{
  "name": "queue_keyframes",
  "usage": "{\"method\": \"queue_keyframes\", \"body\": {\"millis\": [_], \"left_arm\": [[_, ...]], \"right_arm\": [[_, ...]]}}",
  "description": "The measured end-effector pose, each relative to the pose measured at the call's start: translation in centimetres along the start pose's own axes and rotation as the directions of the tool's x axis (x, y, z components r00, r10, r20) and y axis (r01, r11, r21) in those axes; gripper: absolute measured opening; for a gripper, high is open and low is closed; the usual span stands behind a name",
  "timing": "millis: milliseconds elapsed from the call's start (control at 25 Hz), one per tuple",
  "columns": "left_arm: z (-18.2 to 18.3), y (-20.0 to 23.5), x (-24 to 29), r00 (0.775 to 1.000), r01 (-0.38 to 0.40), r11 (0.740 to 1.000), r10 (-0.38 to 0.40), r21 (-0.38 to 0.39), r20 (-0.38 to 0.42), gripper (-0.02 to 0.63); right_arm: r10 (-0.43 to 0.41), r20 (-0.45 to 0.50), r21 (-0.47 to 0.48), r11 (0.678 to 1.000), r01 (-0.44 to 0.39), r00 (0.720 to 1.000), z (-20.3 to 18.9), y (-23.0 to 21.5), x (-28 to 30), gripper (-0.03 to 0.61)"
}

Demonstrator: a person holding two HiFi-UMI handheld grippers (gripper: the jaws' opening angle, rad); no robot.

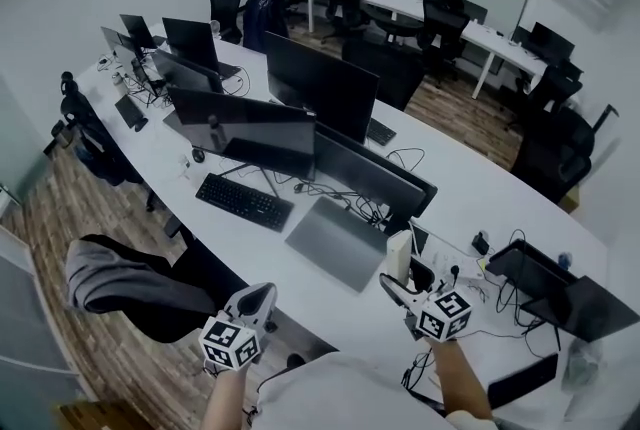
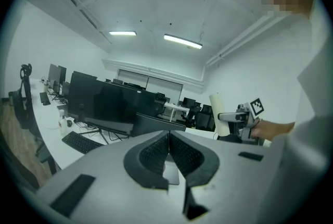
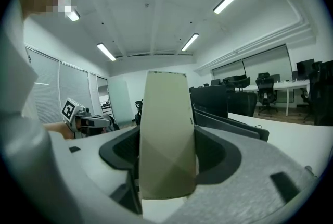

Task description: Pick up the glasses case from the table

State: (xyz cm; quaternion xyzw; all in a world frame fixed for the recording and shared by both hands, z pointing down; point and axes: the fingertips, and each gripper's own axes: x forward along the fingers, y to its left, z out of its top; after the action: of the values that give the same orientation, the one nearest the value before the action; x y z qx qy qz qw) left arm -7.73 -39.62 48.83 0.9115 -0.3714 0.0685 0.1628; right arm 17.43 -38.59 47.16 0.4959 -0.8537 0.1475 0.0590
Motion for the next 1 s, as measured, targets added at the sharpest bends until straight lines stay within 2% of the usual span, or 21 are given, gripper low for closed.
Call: {"method": "queue_keyframes", "body": {"millis": [400, 520, 1000], "left_arm": [[3.4, 0.3, -0.7, 0.997, 0.01, 1.0, -0.011, 0.019, 0.076, 0.009], [4.0, 0.4, -0.9, 0.996, 0.008, 0.999, -0.012, 0.046, 0.083, 0.009], [4.2, 0.9, -1.2, 0.995, -0.004, 0.999, -0.001, 0.047, 0.097, 0.009]], "right_arm": [[-0.045, 0.126, -0.052, 0.997, 0.052, 0.991, 4.1, -0.1, -1.7, 0.31], [-0.051, 0.157, -0.063, 0.996, 0.061, 0.986, 4.8, 0.1, -2.2, 0.311], [-0.062, 0.212, -0.064, 0.995, 0.077, 0.975, 6.2, -0.1, -2.9, 0.311]]}}
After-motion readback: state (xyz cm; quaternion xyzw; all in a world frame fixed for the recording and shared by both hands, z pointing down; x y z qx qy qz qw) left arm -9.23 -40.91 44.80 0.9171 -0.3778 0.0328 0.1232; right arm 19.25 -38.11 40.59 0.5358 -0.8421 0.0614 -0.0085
